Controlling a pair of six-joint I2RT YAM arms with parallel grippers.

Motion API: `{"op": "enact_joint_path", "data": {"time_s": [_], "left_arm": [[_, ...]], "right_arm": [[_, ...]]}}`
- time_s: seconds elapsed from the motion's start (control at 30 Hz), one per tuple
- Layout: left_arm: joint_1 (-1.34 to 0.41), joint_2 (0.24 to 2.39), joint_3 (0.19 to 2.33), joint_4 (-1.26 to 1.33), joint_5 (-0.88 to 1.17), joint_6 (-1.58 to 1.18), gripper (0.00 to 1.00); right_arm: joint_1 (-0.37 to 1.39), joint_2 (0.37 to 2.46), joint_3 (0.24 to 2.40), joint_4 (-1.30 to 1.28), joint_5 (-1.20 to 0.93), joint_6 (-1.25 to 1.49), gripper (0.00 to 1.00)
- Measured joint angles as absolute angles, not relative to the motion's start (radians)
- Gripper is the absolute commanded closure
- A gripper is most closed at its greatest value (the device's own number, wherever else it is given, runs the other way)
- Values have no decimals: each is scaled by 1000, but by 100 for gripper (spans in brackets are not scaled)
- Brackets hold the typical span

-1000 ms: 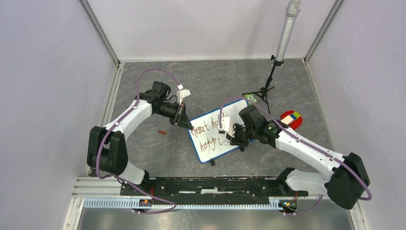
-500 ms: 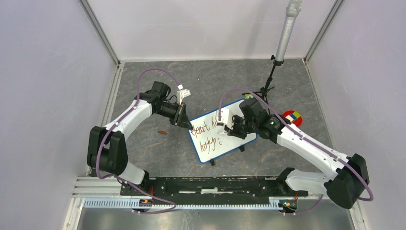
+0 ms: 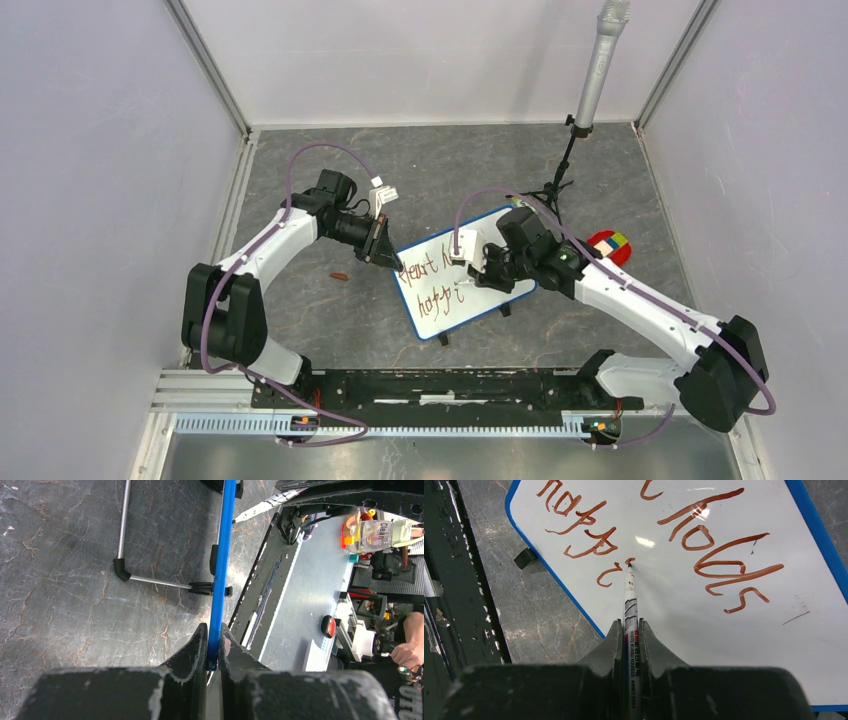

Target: Write a sentence on the whiteboard

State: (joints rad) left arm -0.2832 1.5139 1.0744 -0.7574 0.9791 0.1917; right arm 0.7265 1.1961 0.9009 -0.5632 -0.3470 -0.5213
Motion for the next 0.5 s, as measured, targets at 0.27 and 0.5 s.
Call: {"op": "enact_joint_path", "data": {"time_s": [0.27, 0.5], "left_arm": [[-283, 1514, 1074, -758, 979, 191, 98], [-283, 1514, 1074, -758, 979, 192, 98]], "right_arm": [[727, 1154, 901, -570, -333, -522, 100], [727, 1156, 868, -570, -310, -526, 100]]}}
